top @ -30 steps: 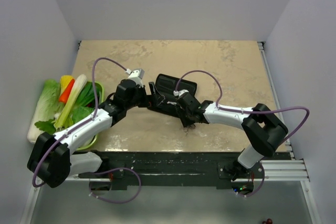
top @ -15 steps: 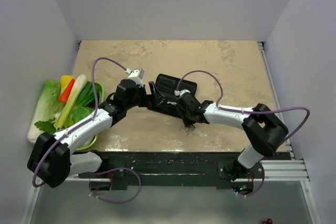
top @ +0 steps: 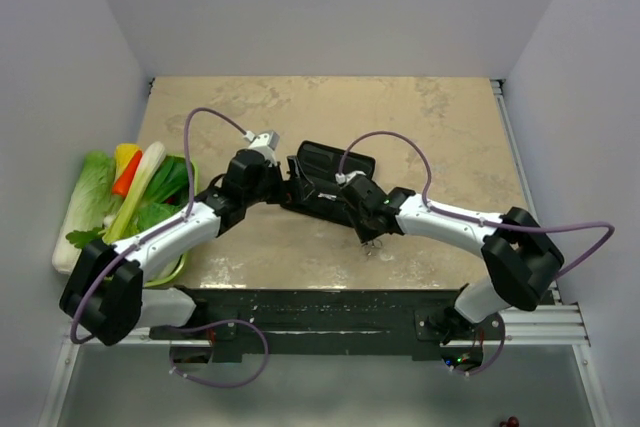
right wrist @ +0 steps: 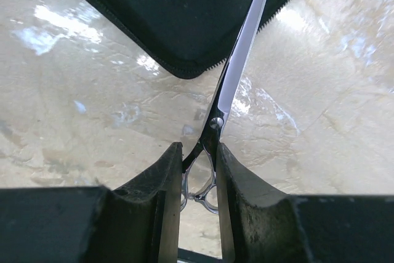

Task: Sort the hair-cutting tools
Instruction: Pick up the scissors from the center of the board, then place the scissors in the hairdressing tool bag.

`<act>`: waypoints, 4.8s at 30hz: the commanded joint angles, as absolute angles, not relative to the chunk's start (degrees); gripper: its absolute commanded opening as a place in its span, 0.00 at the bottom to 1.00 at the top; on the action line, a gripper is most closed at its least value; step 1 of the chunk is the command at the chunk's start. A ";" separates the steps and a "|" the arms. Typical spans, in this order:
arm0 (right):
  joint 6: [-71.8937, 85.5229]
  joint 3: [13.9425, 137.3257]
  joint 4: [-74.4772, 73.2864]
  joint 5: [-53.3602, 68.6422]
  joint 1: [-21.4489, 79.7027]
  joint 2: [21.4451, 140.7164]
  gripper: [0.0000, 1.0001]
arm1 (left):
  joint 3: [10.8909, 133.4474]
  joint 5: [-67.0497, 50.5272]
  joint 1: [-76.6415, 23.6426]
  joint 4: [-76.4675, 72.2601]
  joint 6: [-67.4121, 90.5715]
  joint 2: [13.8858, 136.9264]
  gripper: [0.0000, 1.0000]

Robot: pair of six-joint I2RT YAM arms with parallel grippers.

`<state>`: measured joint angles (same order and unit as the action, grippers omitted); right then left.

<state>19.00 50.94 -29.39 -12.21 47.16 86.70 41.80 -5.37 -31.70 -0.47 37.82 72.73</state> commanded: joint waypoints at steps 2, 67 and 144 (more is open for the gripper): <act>12.15 60.37 -36.20 -11.79 47.81 86.31 0.20 | 46.67 -5.01 -32.08 -1.14 35.60 77.34 1.00; -11.25 75.76 -47.72 -7.99 55.02 108.89 0.23 | 38.85 -4.39 -21.80 -18.54 39.81 96.24 1.00; -12.22 80.42 -33.76 -5.19 56.25 107.40 0.24 | 48.86 5.00 -16.87 -9.85 37.36 94.03 1.00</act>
